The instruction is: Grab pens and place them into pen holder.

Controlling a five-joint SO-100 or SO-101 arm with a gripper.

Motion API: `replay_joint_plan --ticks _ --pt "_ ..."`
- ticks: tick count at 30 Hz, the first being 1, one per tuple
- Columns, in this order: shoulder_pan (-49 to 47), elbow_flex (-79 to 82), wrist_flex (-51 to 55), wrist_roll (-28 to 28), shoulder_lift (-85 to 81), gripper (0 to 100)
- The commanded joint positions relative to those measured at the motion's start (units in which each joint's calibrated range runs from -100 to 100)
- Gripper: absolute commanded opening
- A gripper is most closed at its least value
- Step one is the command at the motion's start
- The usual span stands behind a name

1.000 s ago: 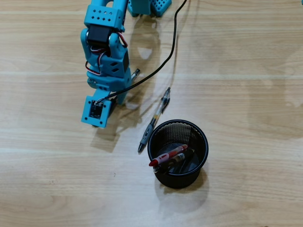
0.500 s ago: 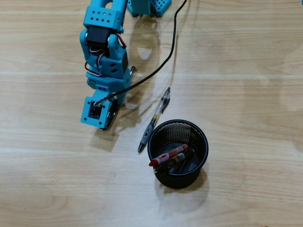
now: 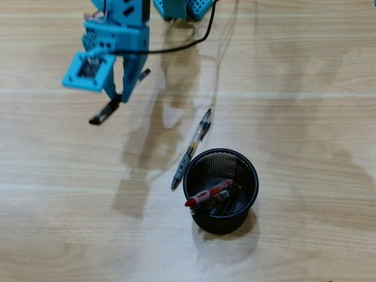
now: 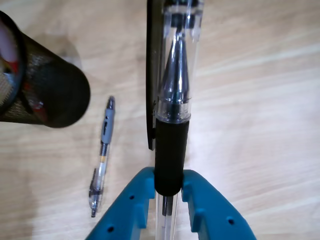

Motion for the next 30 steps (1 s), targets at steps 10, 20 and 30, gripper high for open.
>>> replay_joint_plan --ticks 10,20,30 --pt "-4.11 1.59 -0.17 0.19 -18.31 2" --pt "-8.83 3.12 -12.57 0.29 -23.18 2" --pt "-15.18 20.78 -55.96 0.29 -22.85 2"
